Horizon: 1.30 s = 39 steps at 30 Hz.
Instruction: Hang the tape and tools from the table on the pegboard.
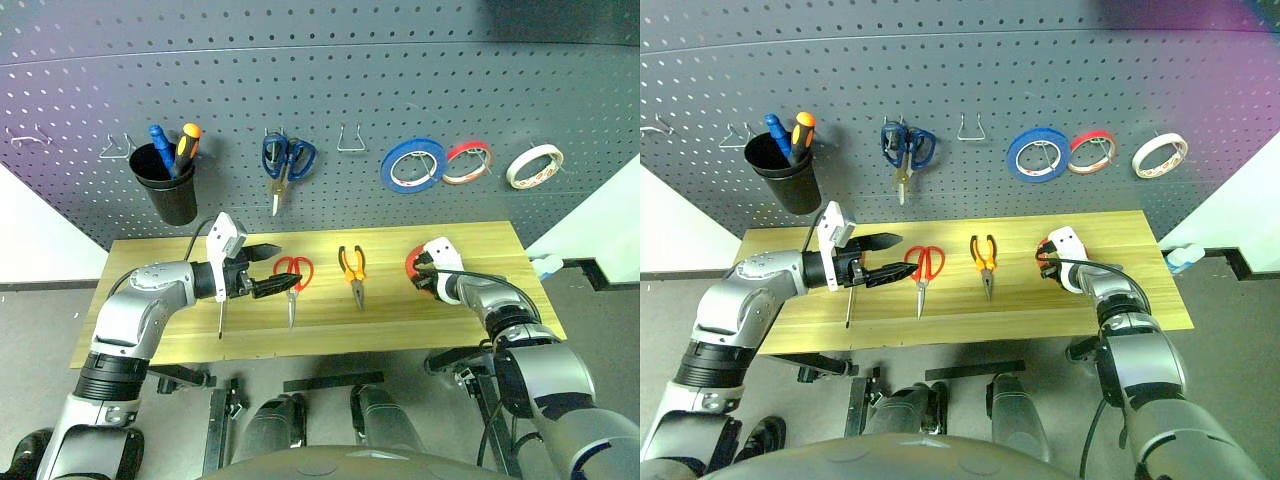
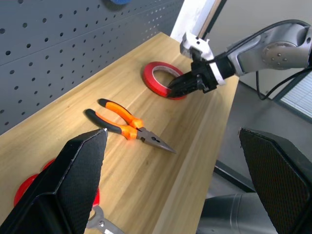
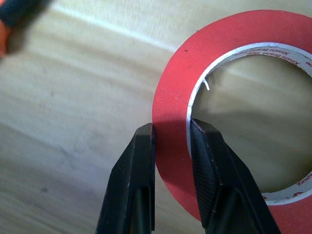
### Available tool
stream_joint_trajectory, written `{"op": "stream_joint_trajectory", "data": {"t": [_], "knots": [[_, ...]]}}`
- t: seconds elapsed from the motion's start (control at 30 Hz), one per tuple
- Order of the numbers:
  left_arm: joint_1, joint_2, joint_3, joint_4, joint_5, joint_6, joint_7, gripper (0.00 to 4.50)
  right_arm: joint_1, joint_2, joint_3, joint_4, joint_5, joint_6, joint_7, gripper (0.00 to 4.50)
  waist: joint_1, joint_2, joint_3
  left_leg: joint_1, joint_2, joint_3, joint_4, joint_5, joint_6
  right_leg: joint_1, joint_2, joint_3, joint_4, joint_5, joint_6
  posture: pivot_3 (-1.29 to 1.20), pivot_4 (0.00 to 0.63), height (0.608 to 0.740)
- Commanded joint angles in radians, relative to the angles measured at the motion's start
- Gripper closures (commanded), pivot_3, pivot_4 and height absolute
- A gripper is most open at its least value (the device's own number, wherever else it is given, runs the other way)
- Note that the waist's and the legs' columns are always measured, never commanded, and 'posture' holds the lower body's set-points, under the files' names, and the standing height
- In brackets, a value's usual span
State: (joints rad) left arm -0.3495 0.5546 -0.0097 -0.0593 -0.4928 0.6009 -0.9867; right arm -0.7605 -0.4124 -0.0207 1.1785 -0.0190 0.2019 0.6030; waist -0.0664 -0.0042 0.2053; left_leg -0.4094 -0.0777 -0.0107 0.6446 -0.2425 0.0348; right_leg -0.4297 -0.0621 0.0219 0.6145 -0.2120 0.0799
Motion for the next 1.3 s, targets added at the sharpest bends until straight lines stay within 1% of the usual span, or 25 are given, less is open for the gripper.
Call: {"op": "stream_joint_trajectory", "data": {"t": [0.03, 0.1, 0.2, 0.33, 0.43, 0.53, 0.77, 0.9, 1.13, 1.3], "knots": [[-0.006, 0.001, 0.033, -0.020, -0.022, -0.015, 0.002, 0.00, 0.016, -0.015, -0.066, -0.063, 0.067, -0.012, 0.027, 3.84, 0.000, 0.000, 0.000, 0.000, 0.000, 0.000, 0.000, 0.000, 0.000, 0.000, 0.000, 0.000, 0.000, 0.000, 0.000, -0.03, 0.194, 0.740], [-0.008, 0.001, 0.034, -0.018, -0.021, -0.019, 0.001, 0.00, 0.042, -0.018, -0.085, -0.099, 0.087, -0.013, 0.035, 3.84, 0.000, 0.000, 0.000, 0.000, 0.000, 0.000, 0.000, 0.000, 0.000, 0.000, 0.000, 0.000, 0.000, 0.000, 0.000, -0.03, 0.192, 0.740], [-0.011, 0.002, 0.033, -0.013, -0.019, -0.023, -0.003, 0.00, 0.096, -0.017, -0.117, -0.201, 0.139, 0.008, 0.095, 3.84, 0.001, 0.000, 0.000, 0.000, 0.000, 0.000, 0.000, 0.000, 0.000, 0.000, 0.000, 0.000, 0.000, 0.000, 0.000, -0.04, 0.193, 0.740], [-0.018, 0.004, 0.028, -0.012, -0.018, -0.027, -0.014, 0.00, 0.161, -0.017, -0.157, -0.315, 0.195, 0.050, 0.108, 3.84, 0.001, 0.000, 0.000, -0.001, 0.000, 0.000, 0.000, 0.000, 0.000, 0.000, 0.000, 0.000, 0.000, 0.000, 0.000, -0.05, 0.188, 0.740], [-0.028, 0.007, 0.027, -0.017, -0.027, -0.022, -0.032, 0.00, 0.219, -0.007, -0.206, -0.422, 0.273, 0.096, 0.139, 3.84, 0.002, 0.000, 0.000, -0.001, 0.000, 0.000, 0.000, 0.000, 0.000, 0.000, 0.000, 0.000, 0.000, 0.000, 0.000, -0.06, 0.186, 0.740], [-0.032, 0.022, 0.026, -0.026, -0.030, -0.021, -0.060, 0.00, 0.290, 0.001, -0.231, -0.536, 0.310, 0.083, 0.130, 3.84, 0.003, 0.000, 0.000, -0.001, 0.000, 0.000, 0.000, 0.000, 0.000, -0.001, 0.000, 0.000, 0.000, 0.000, 0.000, -0.07, 0.182, 0.740], [-0.033, 0.029, 0.026, -0.054, -0.053, -0.011, -0.094, 0.00, 0.398, 0.016, -0.298, -0.750, 0.444, 0.138, 0.139, 3.84, 0.000, 0.000, 0.000, -0.002, 0.000, 0.000, 0.000, 0.000, 0.000, -0.001, 0.000, 0.000, 0.000, 0.000, 0.000, -0.08, 0.174, 0.740], [-0.029, 0.036, 0.026, -0.075, -0.067, -0.008, -0.105, 0.00, 0.453, 0.024, -0.323, -0.836, 0.493, 0.134, 0.135, 3.84, 0.001, 0.000, 0.000, -0.002, 0.001, 0.000, 0.000, 0.000, 0.000, -0.001, 0.000, 0.000, -0.001, 0.000, 0.000, -0.09, 0.165, 0.740], [-0.037, 0.045, 0.021, -0.068, -0.074, -0.021, -0.133, 0.00, 0.525, 0.028, -0.364, -0.977, 0.618, 0.219, 0.133, 3.84, 0.002, 0.001, 0.000, -0.002, 0.001, 0.000, 0.000, 0.000, 0.000, -0.002, 0.000, 0.000, 0.000, 0.000, 0.000, -0.10, 0.147, 0.740], [-0.052, 0.047, 0.023, -0.055, -0.073, -0.033, -0.151, 0.00, 0.563, 0.044, -0.415, -1.063, 0.674, 0.201, 0.095, 3.84, 0.001, 0.001, -0.001, -0.002, 0.001, 0.000, 0.000, 0.000, 0.000, -0.002, 0.000, 0.000, 0.000, 0.000, 0.000, -0.12, 0.138, 0.740]]}}
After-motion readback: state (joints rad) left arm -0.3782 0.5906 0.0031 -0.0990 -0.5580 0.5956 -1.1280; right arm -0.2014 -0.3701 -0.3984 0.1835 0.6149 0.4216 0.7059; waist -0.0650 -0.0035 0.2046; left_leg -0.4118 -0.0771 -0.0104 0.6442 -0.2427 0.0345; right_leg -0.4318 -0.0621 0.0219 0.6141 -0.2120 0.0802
